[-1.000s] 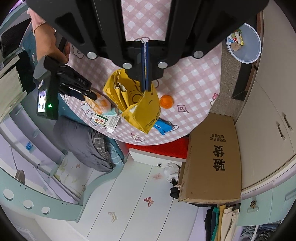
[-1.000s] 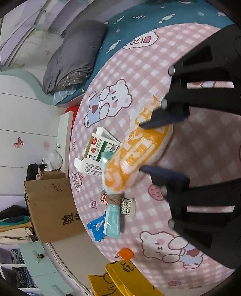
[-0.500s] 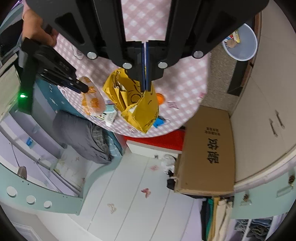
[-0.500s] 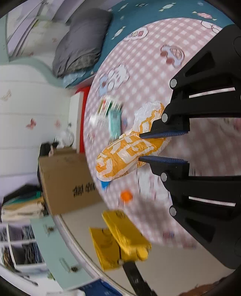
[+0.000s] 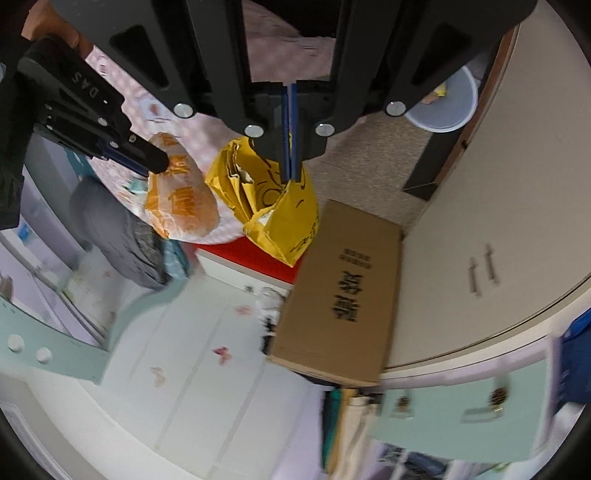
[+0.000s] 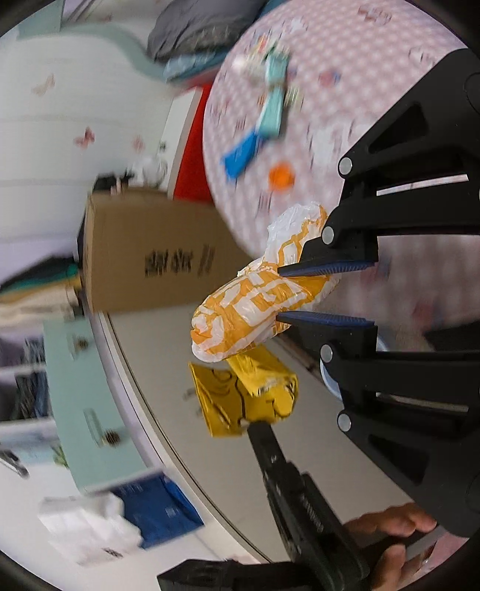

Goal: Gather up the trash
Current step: 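Carry both bags to the wastebasket and open the right tool to drop the bread bag, then open the left tool to drop the yellow paper bag into the wastebasket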

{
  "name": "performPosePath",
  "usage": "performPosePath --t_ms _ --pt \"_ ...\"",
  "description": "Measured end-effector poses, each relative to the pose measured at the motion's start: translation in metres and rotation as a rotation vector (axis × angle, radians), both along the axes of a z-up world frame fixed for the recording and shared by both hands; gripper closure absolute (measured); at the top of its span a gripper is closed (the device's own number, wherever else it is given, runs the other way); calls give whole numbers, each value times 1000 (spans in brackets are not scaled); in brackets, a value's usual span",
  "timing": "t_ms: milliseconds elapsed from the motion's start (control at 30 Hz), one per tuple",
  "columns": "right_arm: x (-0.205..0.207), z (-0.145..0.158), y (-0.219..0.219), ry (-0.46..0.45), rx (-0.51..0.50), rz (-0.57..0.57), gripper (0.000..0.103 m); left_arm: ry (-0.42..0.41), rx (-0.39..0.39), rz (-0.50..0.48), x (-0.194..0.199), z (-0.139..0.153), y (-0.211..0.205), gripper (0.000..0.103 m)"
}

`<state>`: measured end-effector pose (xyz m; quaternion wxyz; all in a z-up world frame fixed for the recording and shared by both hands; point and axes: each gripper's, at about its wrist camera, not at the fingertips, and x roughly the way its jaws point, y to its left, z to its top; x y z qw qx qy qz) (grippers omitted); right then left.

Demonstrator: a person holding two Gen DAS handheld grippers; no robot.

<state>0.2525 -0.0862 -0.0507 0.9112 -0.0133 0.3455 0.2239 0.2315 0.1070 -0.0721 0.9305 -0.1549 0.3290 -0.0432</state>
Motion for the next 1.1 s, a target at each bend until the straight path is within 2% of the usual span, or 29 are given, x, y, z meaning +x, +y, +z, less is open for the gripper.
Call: performPosePath --t_ms 167,467,500,567,600,633,833,1100 --pt "13 -26 81 57 6 121 85 38 2 110 1 -25 61 103" --pt "36 -98 188 211 35 256 84 181 29 329 4 -103 168 103" --pt "40 -109 200 233 44 266 79 193 38 348 3 -111 177 103" --pt "45 -126 213 263 58 273 68 216 64 396 3 -124 193 103" --pt "48 -135 219 278 57 270 48 234 88 431 3 -134 203 103" --pt "50 -146 224 281 46 252 45 247 93 447 2 -140 209 102" --pt "54 -183 233 345 2 239 45 320 96 474 6 -176 231 102" --pt "52 -184 224 339 1 215 40 339 80 444 16 -187 213 102"
